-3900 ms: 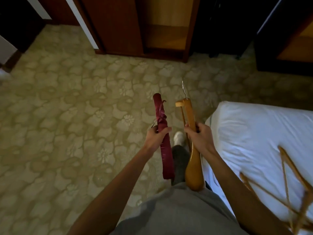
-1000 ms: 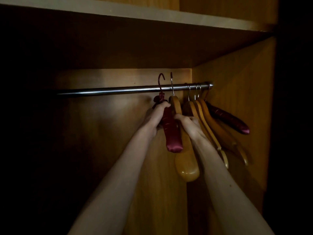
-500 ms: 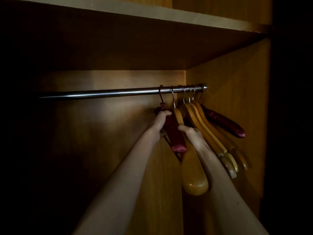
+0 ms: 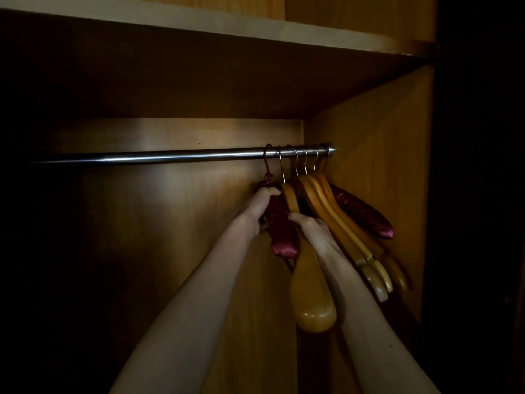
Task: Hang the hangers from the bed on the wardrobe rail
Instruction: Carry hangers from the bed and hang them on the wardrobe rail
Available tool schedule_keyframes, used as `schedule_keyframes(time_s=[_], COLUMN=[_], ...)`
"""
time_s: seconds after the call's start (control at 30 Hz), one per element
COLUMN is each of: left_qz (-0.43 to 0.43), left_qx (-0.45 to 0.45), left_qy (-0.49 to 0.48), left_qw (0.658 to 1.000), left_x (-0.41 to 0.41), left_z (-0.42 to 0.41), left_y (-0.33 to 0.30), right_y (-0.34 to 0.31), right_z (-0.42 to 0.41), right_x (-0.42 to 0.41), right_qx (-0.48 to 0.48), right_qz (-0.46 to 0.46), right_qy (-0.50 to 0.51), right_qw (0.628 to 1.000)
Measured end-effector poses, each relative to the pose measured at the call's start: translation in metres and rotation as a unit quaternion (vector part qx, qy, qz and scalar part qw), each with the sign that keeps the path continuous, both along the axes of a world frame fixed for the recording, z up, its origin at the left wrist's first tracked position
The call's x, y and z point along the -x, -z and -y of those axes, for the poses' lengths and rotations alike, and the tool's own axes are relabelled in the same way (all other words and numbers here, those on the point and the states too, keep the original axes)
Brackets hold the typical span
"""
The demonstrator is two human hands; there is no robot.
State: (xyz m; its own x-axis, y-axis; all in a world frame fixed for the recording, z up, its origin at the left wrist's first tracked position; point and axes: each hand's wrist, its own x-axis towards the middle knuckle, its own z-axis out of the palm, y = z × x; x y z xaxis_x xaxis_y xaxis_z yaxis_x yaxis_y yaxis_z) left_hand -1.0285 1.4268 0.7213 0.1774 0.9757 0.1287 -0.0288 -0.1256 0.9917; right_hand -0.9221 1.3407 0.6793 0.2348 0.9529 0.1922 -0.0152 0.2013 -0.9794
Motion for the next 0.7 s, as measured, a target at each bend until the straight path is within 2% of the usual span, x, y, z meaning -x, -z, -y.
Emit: schedule_keyframes(time_s=[0.1, 0.23, 0.37, 0.43, 0.5, 0.6, 0.7], left_qz=[0.015, 0.063, -0.013, -0.072, -0.136, -0.202, -0.272], left_qx=[-0.013, -0.045, -0.043, -0.016, 0.026, 0.092, 0.179], left_qy=[-0.028, -0.054, -0.106, -0.086, -0.055, 0.021, 0.102], left_qw=[0.999, 0.996, 0.993, 0.994, 0.989, 0.975, 0.940], left_x=[0.002, 0.009, 0.016, 0.019, 0.020, 0.017, 0.016], left_z=[0.008, 0.034, 0.061, 0.070, 0.080, 0.094, 0.113], left_y=[0.013, 0.059, 0.136, 0.185, 0.235, 0.310, 0.391], right_y=[0.010, 0.043, 0.087, 0.115, 0.146, 0.219, 0.307], right_z=[0.002, 0.019, 0.043, 0.056, 0.068, 0.082, 0.104], right_x=[-0.003, -0.006, -0.007, -0.011, -0.013, -0.020, -0.028], right_qx=[-0.002, -0.013, -0.006, -0.012, 0.013, 0.095, 0.226], right_qz=[-0.008, -0.013, -0.062, -0.033, 0.035, 0.101, 0.150], right_qy=[-0.003, 0.007, 0.010, -0.005, 0.007, -0.018, -0.029], right_qw=[1.000, 1.000, 0.998, 0.999, 0.999, 0.990, 0.962])
